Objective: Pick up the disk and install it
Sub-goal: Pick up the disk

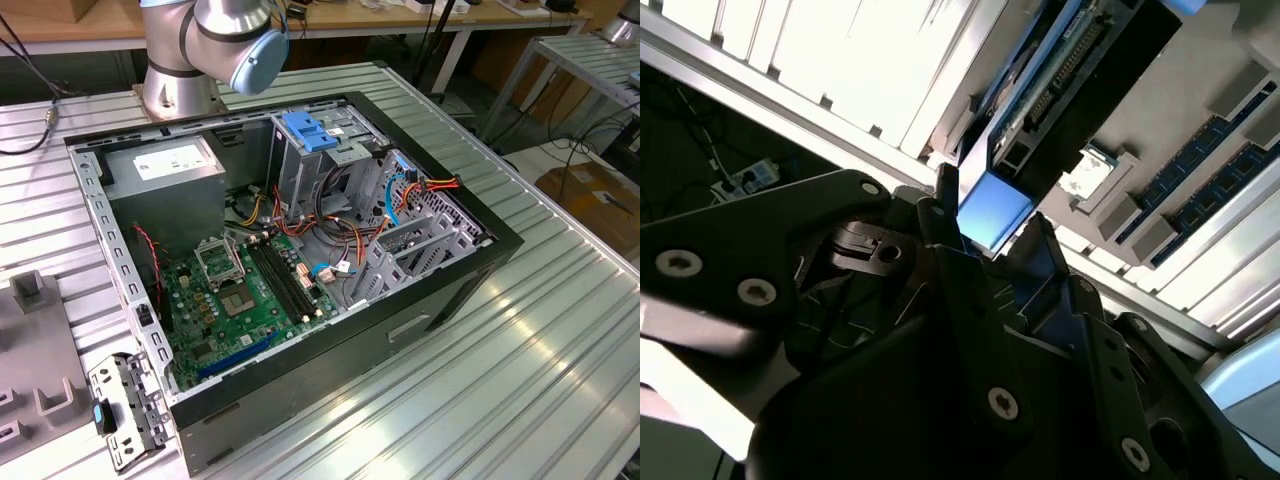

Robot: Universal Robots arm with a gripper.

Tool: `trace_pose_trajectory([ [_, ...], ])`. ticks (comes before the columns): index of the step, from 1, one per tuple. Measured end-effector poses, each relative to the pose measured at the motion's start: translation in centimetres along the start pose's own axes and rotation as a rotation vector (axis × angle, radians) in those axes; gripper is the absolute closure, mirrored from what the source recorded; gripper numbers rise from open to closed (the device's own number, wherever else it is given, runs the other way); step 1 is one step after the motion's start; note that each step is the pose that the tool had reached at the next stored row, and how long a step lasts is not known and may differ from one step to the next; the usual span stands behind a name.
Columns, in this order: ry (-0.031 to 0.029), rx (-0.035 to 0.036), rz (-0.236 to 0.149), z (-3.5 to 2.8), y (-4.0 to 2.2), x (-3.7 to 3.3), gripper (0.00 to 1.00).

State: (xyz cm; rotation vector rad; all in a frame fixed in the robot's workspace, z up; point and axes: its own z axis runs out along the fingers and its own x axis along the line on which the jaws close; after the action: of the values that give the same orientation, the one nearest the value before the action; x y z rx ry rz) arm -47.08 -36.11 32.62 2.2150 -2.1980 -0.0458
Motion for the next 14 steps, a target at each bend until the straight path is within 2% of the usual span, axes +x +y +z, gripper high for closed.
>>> trace_pose_trajectory([
  [2, -0.0001, 0.0069, 0.000, 0.38, -0.01, 0.00, 0.52],
  [5, 0.0000, 0.0127, 0.000, 0.75, 0.02, 0.00, 0.52],
  [7, 0.0000, 0.0146, 0.000, 1.40, 0.14, 0.01, 0.52],
  [11, 0.0001, 0.0153, 0.000, 1.97, 0.17, 0.02, 0.52],
  [12, 0.0000, 0.0173, 0.000, 2.13, 0.17, 0.02, 0.52],
  [14, -0.0002, 0.0172, 0.017, 2.18, 0.17, 0.02, 0.52],
])
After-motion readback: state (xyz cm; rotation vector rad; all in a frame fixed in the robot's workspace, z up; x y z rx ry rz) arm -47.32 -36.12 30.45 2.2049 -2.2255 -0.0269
